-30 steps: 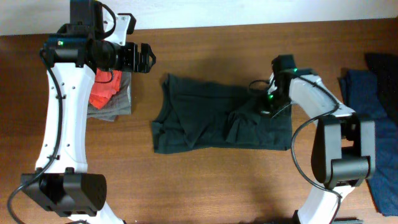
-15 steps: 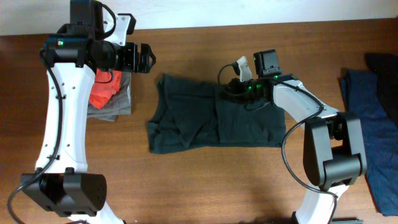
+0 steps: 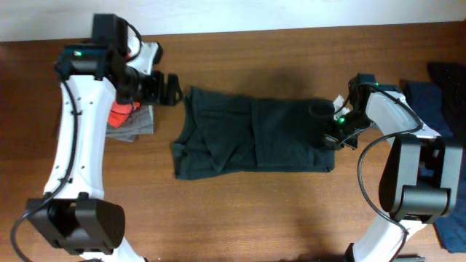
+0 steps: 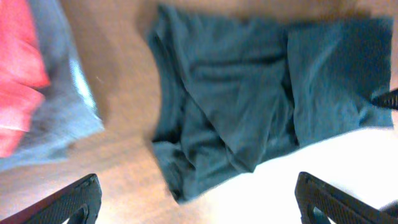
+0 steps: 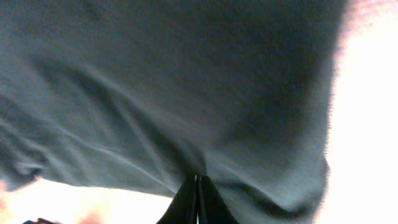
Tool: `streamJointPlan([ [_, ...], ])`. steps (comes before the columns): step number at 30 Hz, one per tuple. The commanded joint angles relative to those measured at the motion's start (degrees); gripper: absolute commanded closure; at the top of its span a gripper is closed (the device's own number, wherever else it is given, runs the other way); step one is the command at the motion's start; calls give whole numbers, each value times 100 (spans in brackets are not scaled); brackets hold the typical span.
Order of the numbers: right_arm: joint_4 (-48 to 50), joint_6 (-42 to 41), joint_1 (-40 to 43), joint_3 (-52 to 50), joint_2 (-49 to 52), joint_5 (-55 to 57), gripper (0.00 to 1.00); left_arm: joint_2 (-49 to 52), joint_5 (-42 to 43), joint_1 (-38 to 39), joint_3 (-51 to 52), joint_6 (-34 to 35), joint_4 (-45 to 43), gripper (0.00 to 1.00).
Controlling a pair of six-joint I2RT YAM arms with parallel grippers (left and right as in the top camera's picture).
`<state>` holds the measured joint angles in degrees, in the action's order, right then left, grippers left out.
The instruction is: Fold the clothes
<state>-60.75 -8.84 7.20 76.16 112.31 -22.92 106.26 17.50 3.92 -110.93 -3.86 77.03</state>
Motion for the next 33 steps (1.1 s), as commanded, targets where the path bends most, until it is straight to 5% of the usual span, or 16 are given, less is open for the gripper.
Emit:
streamJointPlan([
  [1,-103,107,-149,-321,-201,437,95,-111,372,247,726,-94,-190,1],
  [6,201,-170,-407,-929,-195,295,94,-111,372,476,1537,-92,-459,1],
  [9,435,804,-581,-1021,-195,-839,95,-111,372,503,1888,-92,-634,1],
  [14,417,1150,-518,-699,-310,-1130,94,-111,363,503,2013,-92,-737,1],
  [19,68,1718,-345,-212,-909,-1132,83,-111,168,503,2181,-90,-916,1],
  [24,-39,1764,-330,15,-1593,-1095,55,-90,157,485,3117,181,-2013,1],
  [29,-192,1766,-332,15,-1902,-1032,53,-13,225,170,4120,903,-2924,1],
  [33,-278,1762,-332,15,-1899,-769,53,-13,761,-269,4295,748,-2997,1],
])
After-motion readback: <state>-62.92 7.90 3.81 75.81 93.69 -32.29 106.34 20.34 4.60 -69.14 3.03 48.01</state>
